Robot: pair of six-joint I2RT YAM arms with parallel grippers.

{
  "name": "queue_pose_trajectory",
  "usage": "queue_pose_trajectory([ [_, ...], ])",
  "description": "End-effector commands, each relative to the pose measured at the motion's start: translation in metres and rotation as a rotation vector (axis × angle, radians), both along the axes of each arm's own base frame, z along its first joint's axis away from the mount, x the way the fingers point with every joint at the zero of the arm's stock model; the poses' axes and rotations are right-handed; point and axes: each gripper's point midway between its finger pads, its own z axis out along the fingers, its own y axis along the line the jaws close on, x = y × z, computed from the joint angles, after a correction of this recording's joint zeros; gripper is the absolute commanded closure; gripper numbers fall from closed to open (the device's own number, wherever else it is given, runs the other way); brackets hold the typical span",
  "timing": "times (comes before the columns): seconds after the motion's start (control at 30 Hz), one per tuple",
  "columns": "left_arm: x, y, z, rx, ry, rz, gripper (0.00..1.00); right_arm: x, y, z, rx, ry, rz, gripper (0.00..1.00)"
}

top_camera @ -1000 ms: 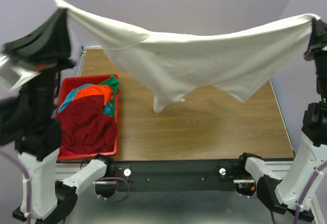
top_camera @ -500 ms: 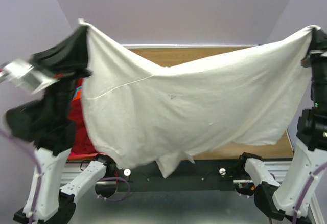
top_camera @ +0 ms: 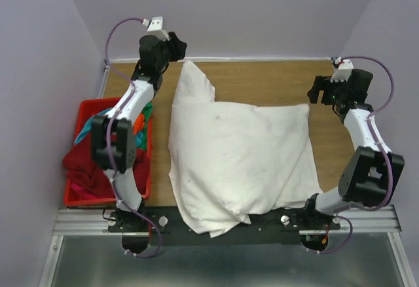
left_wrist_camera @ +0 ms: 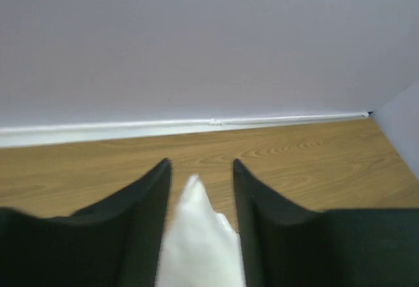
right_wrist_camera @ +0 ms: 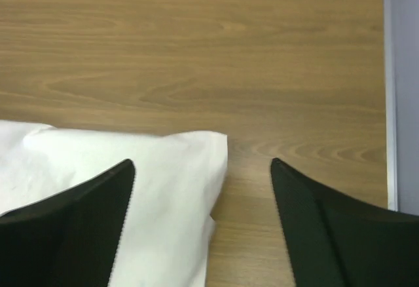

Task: Fold and stack the t-shirts
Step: Flatten the tshirt out

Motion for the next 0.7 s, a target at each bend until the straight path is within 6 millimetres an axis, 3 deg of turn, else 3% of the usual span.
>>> queue_pose_trajectory([
  [0.0,0.035,-0.011,0.017,0.02,0.074,-0.084,0.26,0.021,-0.024,0.048,-0.094,-0.135,-0.09,0.0],
  [0.03,0.033,-0.006,0.031,0.06,0.065,-0.071,0.13,0.014,-0.022,0.04,-0.105,-0.122,-0.082,0.0],
  [0.07,0.027,0.001,0.048,0.071,0.038,-0.037,0.13,0.005,-0.018,0.035,-0.11,-0.116,-0.063,0.0],
  [0.13,0.015,0.009,0.051,0.106,0.033,-0.014,0.12,-0.005,-0.01,0.028,-0.145,-0.101,0.003,0.0],
  [0.17,0.003,0.014,0.066,0.139,-0.003,-0.005,0.12,-0.011,-0.005,0.02,-0.146,-0.082,0.036,0.0],
  [0.2,-0.003,0.017,0.066,0.155,-0.004,0.005,0.12,-0.021,0.004,0.005,-0.136,-0.022,0.09,0.0],
  [0.23,-0.01,0.019,0.044,0.175,0.039,0.002,0.12,-0.026,0.015,-0.007,-0.122,0.014,0.171,0.0],
  [0.27,-0.023,0.022,0.053,0.187,0.023,-0.002,0.12,-0.029,0.019,-0.015,-0.105,0.05,0.2,0.0],
  [0.3,-0.03,0.024,0.048,0.212,0.027,-0.006,0.12,-0.037,0.025,-0.034,-0.07,0.123,0.23,0.0],
  [0.37,-0.051,0.026,0.027,0.237,0.074,-0.022,0.12,-0.044,0.026,-0.052,-0.053,0.198,0.239,0.0],
  [0.43,-0.065,0.027,0.015,0.242,0.098,-0.039,0.12,-0.048,0.021,-0.066,-0.061,0.245,0.221,0.01],
  [0.47,-0.073,0.027,-0.009,0.244,0.145,-0.051,0.12,-0.049,0.019,-0.073,-0.06,0.271,0.212,0.01],
  [0.5,-0.084,0.024,-0.007,0.233,0.14,-0.077,0.12,-0.051,0.017,-0.078,-0.059,0.296,0.198,0.02],
  [0.53,-0.093,0.021,-0.029,0.221,0.189,-0.098,0.12,-0.053,0.013,-0.083,-0.066,0.319,0.174,0.03],
  [0.63,-0.113,0.007,-0.048,0.174,0.236,-0.189,0.2,-0.061,0.009,-0.099,-0.069,0.395,0.154,0.08],
  [0.67,-0.123,0.003,-0.067,0.163,0.286,-0.229,0.23,-0.066,0.008,-0.105,-0.07,0.424,0.154,0.08],
])
